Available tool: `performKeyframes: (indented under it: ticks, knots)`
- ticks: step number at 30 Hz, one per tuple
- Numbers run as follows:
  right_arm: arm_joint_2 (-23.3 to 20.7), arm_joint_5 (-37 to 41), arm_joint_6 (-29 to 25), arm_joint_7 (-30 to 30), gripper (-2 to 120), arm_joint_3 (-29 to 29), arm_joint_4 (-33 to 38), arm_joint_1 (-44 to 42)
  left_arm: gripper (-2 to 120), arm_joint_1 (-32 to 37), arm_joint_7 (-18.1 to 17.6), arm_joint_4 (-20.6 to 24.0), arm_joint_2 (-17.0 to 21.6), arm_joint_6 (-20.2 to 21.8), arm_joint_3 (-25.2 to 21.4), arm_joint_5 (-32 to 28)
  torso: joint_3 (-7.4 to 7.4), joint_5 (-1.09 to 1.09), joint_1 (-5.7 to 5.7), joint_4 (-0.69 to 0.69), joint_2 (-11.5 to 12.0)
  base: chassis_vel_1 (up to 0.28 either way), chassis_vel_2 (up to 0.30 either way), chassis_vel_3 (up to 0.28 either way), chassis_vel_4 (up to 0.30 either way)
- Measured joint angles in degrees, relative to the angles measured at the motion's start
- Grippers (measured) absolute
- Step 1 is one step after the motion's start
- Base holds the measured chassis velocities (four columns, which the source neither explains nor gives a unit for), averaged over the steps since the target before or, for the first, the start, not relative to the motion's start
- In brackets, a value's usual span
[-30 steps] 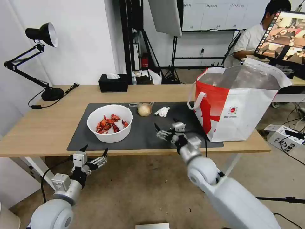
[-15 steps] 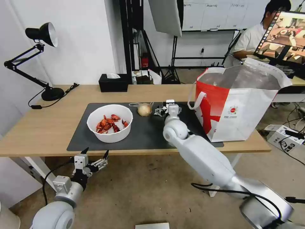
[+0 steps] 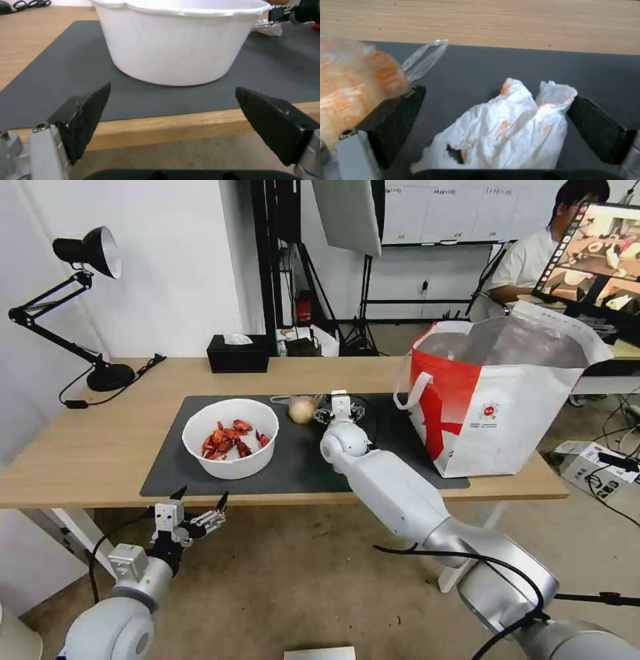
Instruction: Pick up the trash from the table and place it into the takeout bag.
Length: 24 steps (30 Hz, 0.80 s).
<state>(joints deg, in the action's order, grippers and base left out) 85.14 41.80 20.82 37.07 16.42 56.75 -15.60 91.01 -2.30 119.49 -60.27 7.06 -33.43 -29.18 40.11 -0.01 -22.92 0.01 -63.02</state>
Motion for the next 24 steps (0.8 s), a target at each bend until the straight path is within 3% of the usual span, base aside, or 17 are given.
performKeyframes:
  ticks: [7, 13, 24]
  knots:
    - [-0.55, -0.18, 0.07, -0.12, 100, -0.13, 0.04, -0.41, 100, 0.01, 0.08, 0.00, 0.04, -0.10, -0.05, -0.03, 0.00, 0.00, 0.00, -0.01, 0.00, 0.000, 0.000, 0.000, 0.000]
    - [-0.92, -0.20, 0.04, 0.10, 91, -0.14, 1.12, -1.43, 100, 0.01, 0.08, 0.16, 0.13, -0.11, -0.20, -0.14, 0.00, 0.00, 0.00, -0.01, 0.00, 0.000, 0.000, 0.000, 0.000]
    - [-1.88, -2.69, -1.87, -0.95, 47, 0.69, 3.34, -3.05, 100, 0.69, 1.03, 0.69, 0.47, -0.11, -0.64, -0.51, 0.00, 0.01, 0.00, -0.01, 0.00, 0.000, 0.000, 0.000, 0.000]
